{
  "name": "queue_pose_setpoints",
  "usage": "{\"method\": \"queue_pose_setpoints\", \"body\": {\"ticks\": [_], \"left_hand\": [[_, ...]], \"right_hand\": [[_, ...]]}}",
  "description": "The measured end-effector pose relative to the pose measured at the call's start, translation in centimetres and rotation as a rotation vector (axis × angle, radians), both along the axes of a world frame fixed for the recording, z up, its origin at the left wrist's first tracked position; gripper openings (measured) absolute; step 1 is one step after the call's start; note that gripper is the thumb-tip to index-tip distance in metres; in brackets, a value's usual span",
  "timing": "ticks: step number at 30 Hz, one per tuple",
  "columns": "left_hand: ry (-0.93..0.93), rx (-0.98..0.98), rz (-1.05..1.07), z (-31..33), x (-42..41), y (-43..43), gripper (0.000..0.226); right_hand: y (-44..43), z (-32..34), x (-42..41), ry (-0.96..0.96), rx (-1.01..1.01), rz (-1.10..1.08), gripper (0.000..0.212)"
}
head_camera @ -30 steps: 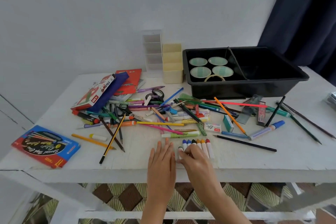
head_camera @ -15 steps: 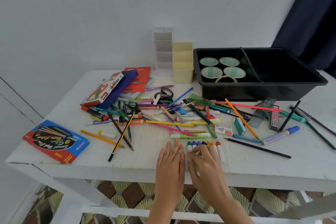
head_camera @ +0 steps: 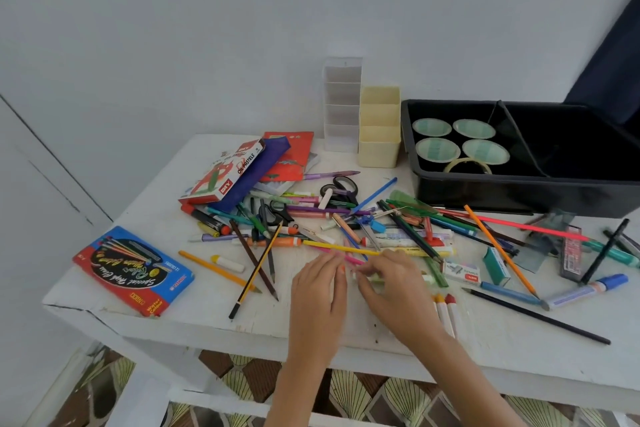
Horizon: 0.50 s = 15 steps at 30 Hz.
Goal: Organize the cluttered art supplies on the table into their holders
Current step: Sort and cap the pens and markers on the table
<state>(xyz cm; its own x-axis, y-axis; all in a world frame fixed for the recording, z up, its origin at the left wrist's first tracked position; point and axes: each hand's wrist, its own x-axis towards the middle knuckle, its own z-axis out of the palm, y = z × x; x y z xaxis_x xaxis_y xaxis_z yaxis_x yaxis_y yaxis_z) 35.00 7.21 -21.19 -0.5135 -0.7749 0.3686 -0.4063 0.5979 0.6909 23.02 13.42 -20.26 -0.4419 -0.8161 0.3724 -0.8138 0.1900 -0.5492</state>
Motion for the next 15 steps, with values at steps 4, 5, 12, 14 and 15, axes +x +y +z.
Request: {"method": "queue_pose_setpoints", "body": {"ticks": [4,5,12,14,15], "left_hand": [[0.033,0.014,0.063,0.7,0.5,-2.9,0.053],[0.037,0.014,0.080,0.8,0.6,-3.5,0.053],[0.034,0.010,0.160,0.9,1.9,-7.0,0.052],[0.060,0.021,0.178,1.0,2.1,-7.4,0.049],[0.067,0.016,0.188,1.0,2.3,-7.7,0.048]], "right_hand": [[-4.8,0.6,0.0,0.025,0.031,0.063,0.011],[-6.1,0.6,-0.1,0.030,0.045,0.064,0.016],[-13.5,1.1,-1.5,0.185,0.239,0.066,0.049],[-14.3,1.0,-1.9,0.219,0.281,0.076,0.051],[-14.7,0.8,-2.1,0.230,0.296,0.085,0.048]]}}
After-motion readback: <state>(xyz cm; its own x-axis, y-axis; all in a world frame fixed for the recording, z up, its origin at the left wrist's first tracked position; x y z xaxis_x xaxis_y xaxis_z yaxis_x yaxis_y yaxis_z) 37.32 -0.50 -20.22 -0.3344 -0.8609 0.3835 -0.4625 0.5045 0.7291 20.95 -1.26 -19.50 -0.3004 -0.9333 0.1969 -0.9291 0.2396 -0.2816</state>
